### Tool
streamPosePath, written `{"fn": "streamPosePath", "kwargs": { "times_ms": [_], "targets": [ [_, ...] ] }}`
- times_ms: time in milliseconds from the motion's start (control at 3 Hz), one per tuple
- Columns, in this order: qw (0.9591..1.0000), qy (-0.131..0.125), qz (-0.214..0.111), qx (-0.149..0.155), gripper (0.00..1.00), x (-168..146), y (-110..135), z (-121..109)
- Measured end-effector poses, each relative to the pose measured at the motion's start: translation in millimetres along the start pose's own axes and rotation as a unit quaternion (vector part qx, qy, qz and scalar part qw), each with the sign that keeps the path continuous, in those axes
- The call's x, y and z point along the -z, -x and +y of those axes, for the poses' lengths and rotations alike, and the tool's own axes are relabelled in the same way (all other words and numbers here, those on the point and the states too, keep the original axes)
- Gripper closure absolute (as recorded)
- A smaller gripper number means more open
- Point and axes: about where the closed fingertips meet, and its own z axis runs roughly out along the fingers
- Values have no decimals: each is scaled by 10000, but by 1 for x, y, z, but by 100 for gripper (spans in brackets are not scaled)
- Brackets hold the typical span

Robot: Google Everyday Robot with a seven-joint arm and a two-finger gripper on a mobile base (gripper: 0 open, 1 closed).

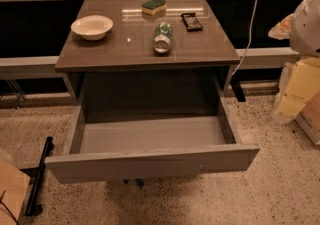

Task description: Place green can into top drawer

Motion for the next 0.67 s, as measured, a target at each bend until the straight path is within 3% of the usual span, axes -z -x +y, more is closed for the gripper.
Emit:
{"fn": "streamPosePath", "kwargs": {
  "times_ms": [333,667],
  "targets": [
    [10000,0,-1,0,0,0,0,0],
    [9983,-142,-464,-327,0,-5,9,-16]
  ]
}}
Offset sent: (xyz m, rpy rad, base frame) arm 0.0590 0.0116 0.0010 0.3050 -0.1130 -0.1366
